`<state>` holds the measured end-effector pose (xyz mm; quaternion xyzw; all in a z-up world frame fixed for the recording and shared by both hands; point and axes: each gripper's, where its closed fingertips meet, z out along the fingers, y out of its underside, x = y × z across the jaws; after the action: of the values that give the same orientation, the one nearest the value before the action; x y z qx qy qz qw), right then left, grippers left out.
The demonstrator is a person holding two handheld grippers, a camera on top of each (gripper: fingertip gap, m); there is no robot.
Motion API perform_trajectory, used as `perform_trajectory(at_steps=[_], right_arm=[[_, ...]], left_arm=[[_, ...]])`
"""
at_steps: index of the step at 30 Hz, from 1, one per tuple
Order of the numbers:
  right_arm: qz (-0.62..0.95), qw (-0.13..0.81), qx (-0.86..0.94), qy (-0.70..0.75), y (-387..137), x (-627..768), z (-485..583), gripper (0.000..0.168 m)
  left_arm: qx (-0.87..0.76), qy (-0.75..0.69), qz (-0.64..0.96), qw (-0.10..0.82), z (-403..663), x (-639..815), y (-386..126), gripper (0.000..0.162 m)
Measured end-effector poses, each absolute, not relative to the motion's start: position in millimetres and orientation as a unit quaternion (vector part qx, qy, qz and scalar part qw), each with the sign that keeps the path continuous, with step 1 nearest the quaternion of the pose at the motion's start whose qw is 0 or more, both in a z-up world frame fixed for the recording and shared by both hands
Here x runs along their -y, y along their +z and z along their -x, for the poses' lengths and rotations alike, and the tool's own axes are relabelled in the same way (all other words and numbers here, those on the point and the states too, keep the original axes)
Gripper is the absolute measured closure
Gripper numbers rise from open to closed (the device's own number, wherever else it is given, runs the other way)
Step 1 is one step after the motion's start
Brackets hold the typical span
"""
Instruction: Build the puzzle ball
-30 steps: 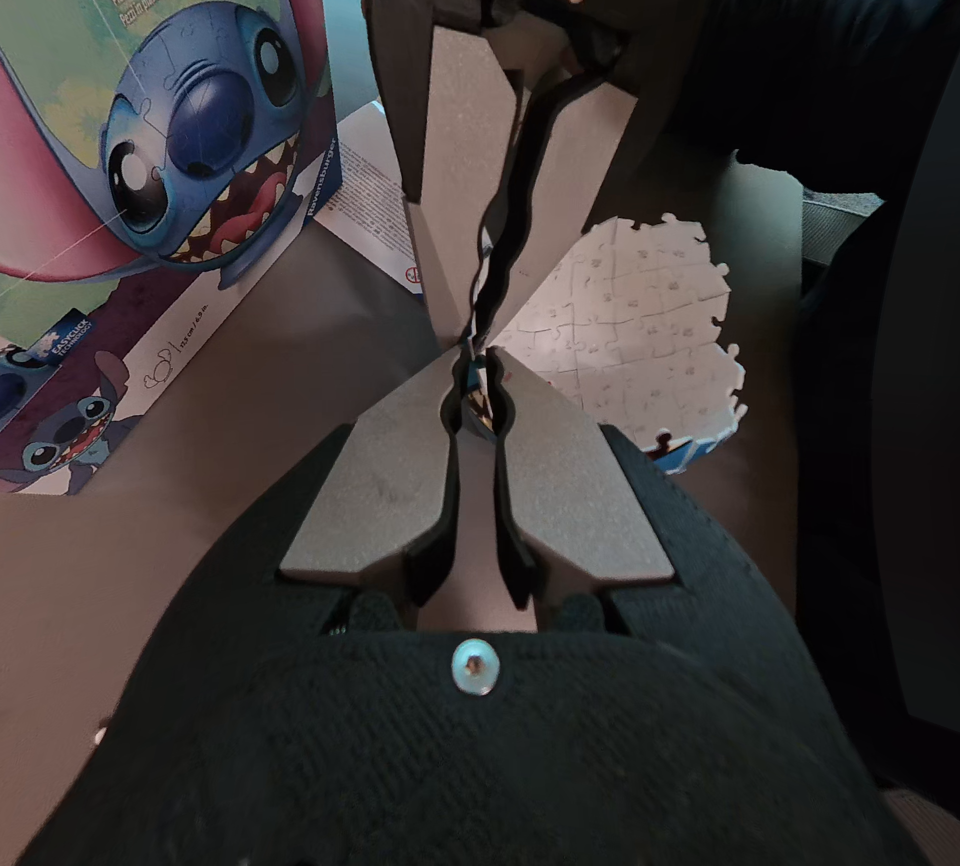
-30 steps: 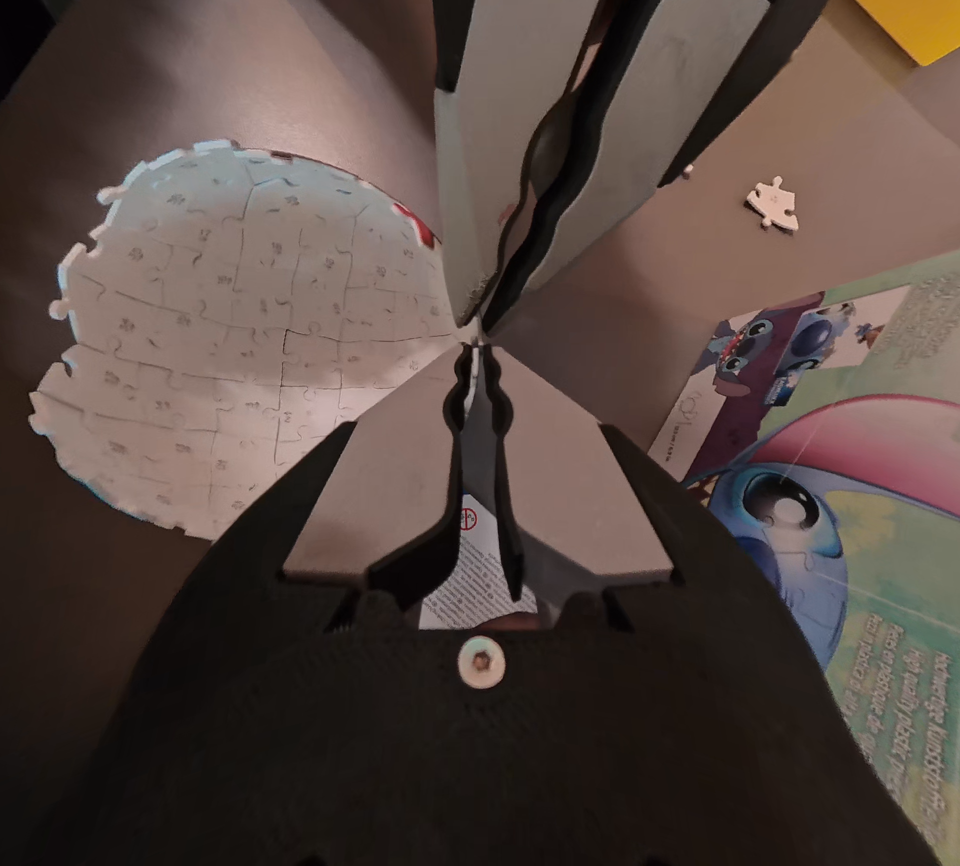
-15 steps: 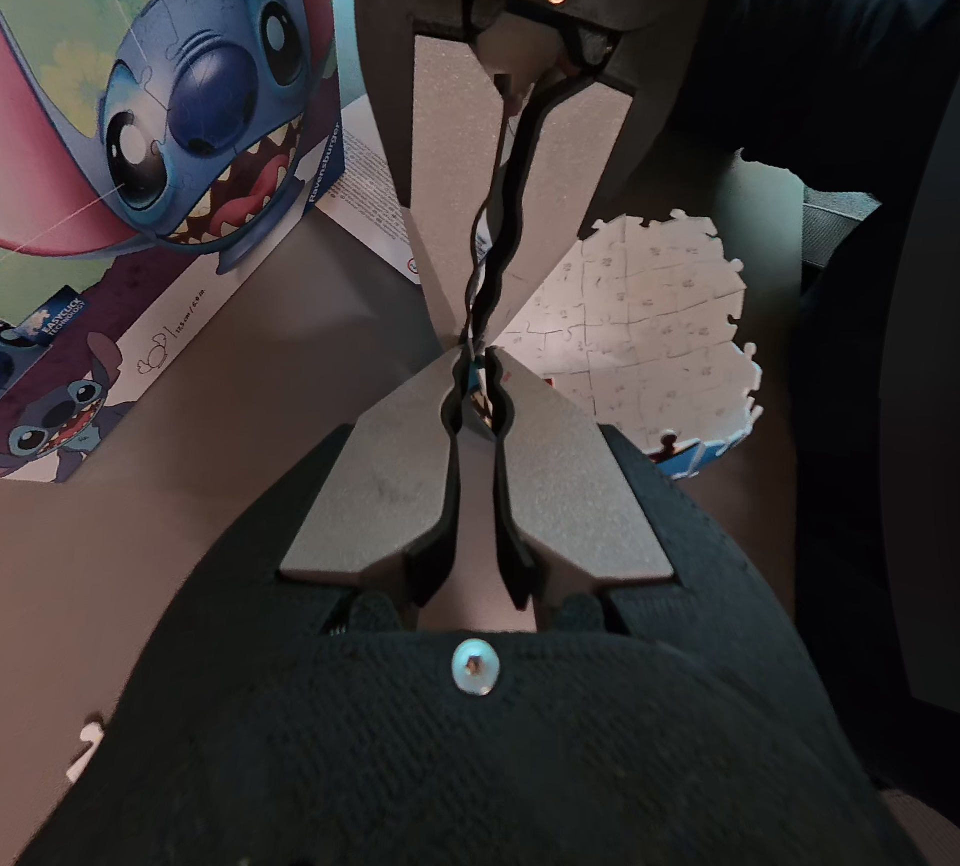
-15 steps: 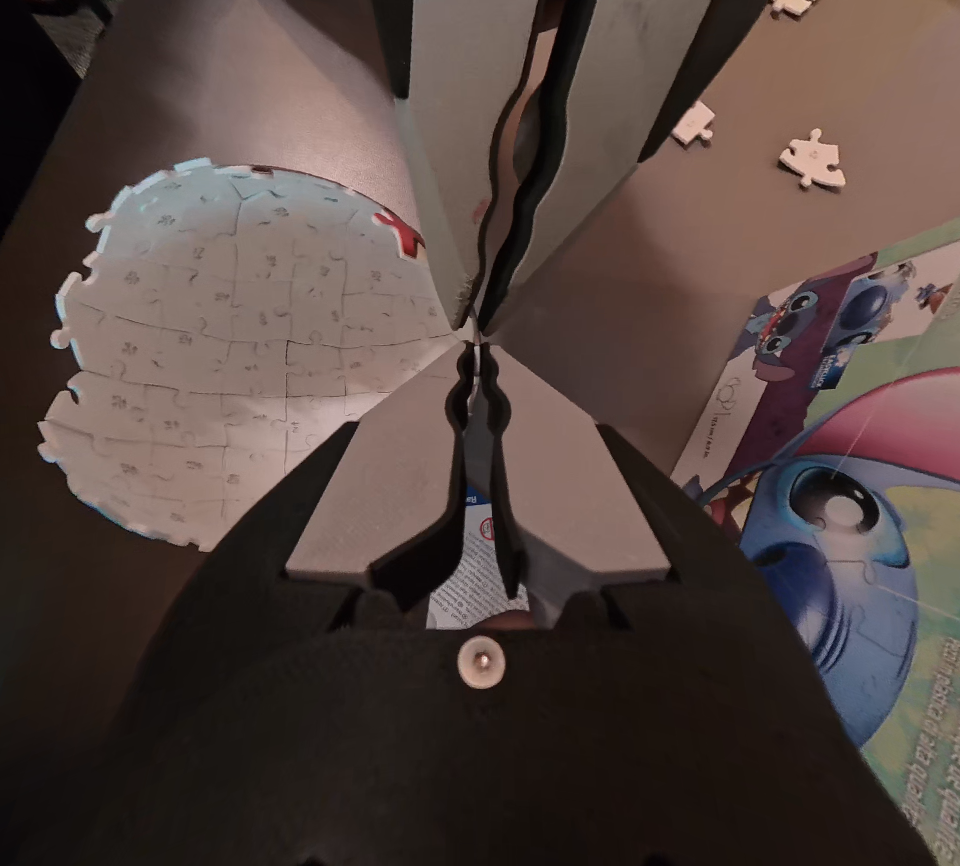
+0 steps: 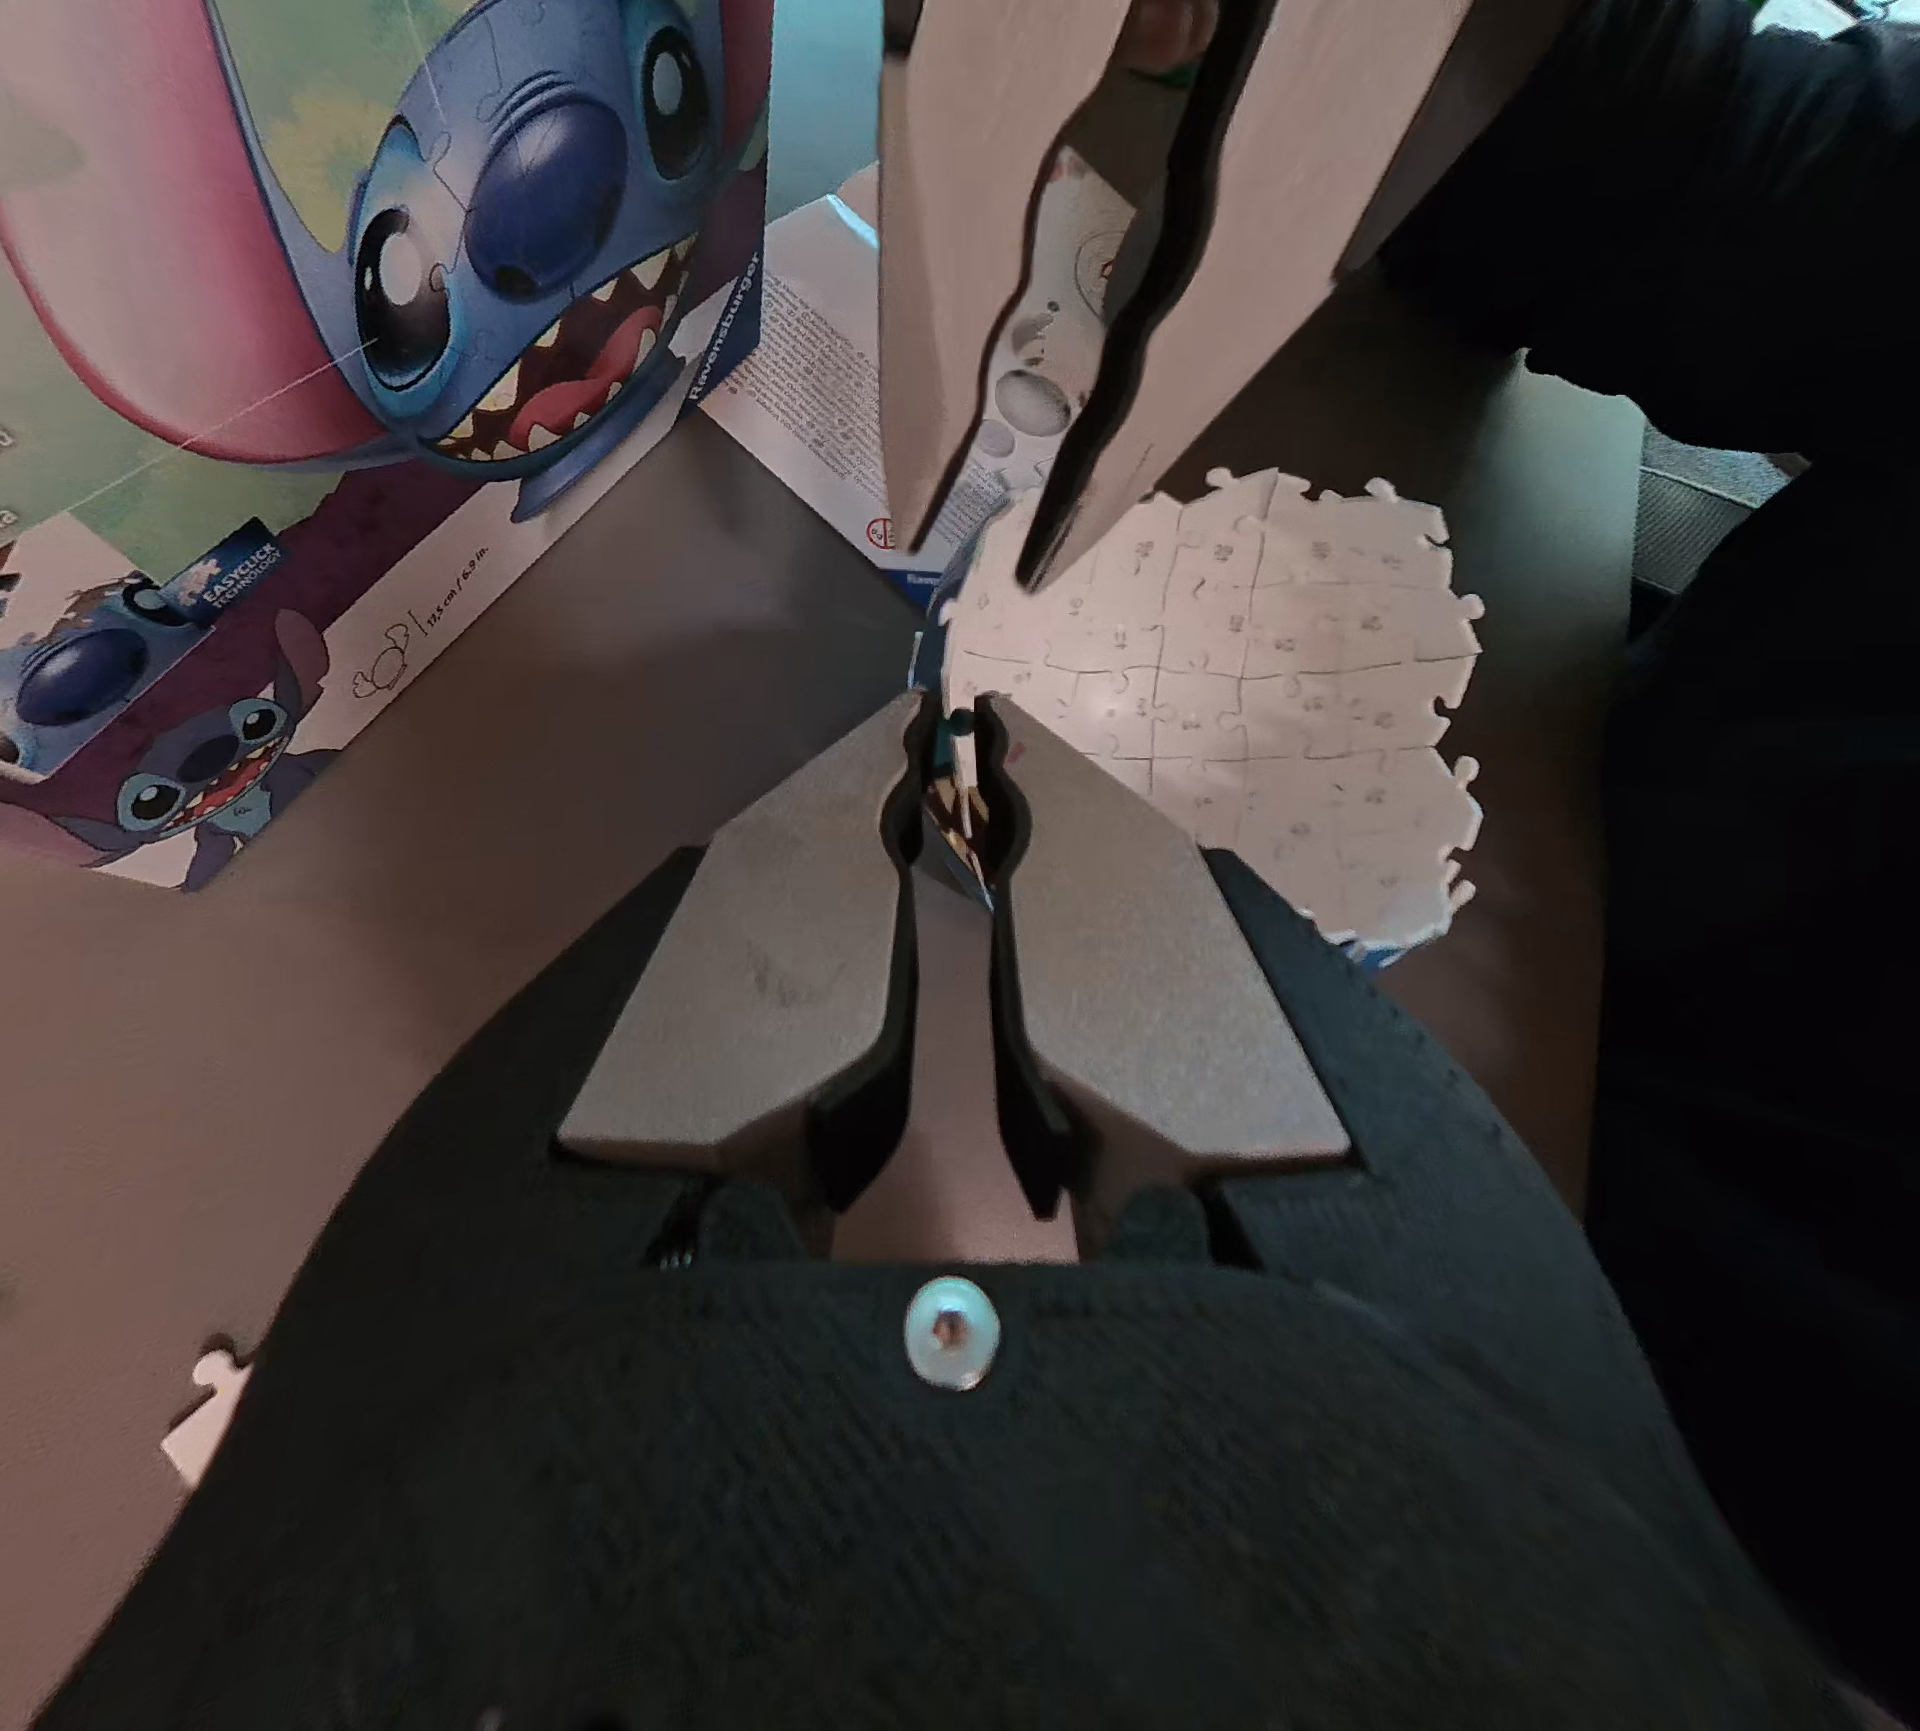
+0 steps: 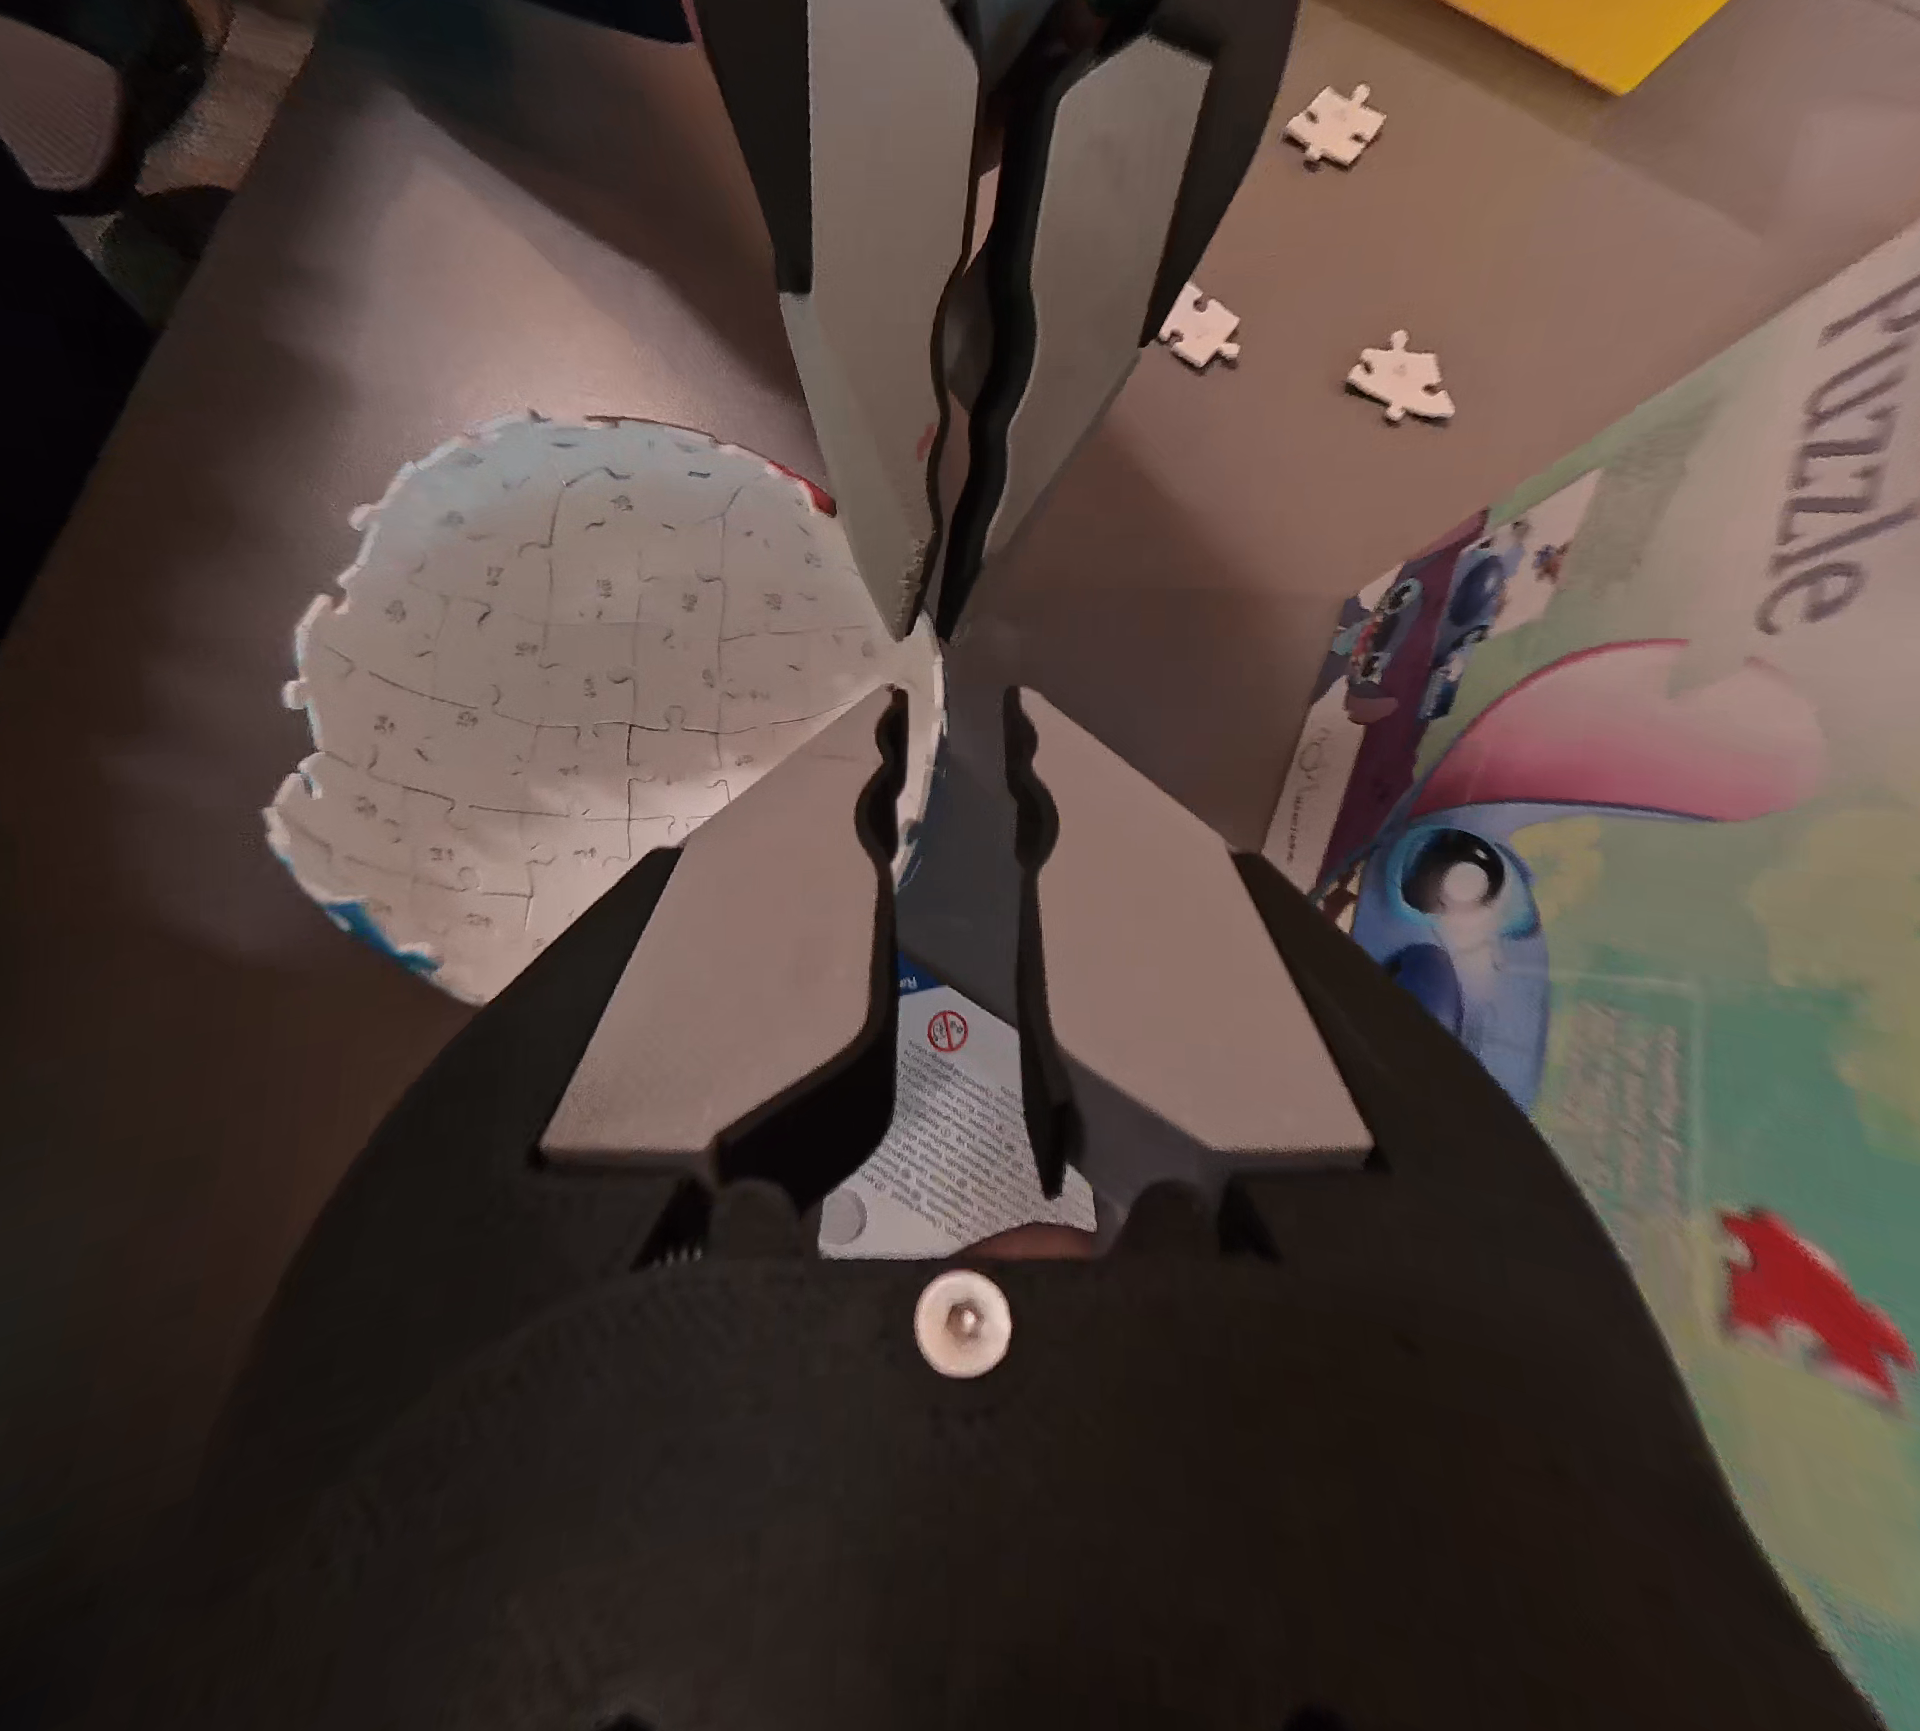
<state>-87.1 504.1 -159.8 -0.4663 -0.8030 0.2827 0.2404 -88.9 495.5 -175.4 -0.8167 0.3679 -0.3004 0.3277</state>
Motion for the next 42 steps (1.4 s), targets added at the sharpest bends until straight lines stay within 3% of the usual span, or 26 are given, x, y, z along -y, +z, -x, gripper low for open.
perform_trajectory(at_steps=[4, 8, 12, 21, 32, 37, 42], right_arm=[[0.483, 0.274, 0.788, 0.264, -139, -511, 74, 0.148], [0.518, 0.325, 0.755, 0.237, -115, -525, 59, 0.146], [0.56, 0.347, 0.703, 0.269, -101, -525, 39, 0.145], [0.678, 0.313, 0.612, 0.26, -190, -515, -41, 0.134], [0.698, 0.299, 0.627, 0.173, -258, -514, -35, 0.123], [0.692, 0.289, 0.629, 0.206, -260, -507, -31, 0.143], [0.687, 0.299, 0.625, 0.219, -257, -506, -34, 0.144]], left_arm=[[-0.367, -0.294, 0.818, 0.332, 89, -494, -175, 0.158], [-0.357, -0.295, 0.819, 0.339, 92, -493, -171, 0.142], [-0.353, -0.295, 0.807, 0.37, 98, -492, -156, 0.138], [-0.313, -0.254, 0.79, 0.461, 135, -501, -127, 0.134], [-0.262, -0.252, 0.791, 0.493, 154, -509, -140, 0.135], [-0.25, -0.268, 0.799, 0.478, 152, -511, -150, 0.135], [-0.251, -0.26, 0.806, 0.468, 154, -512, -156, 0.135]])
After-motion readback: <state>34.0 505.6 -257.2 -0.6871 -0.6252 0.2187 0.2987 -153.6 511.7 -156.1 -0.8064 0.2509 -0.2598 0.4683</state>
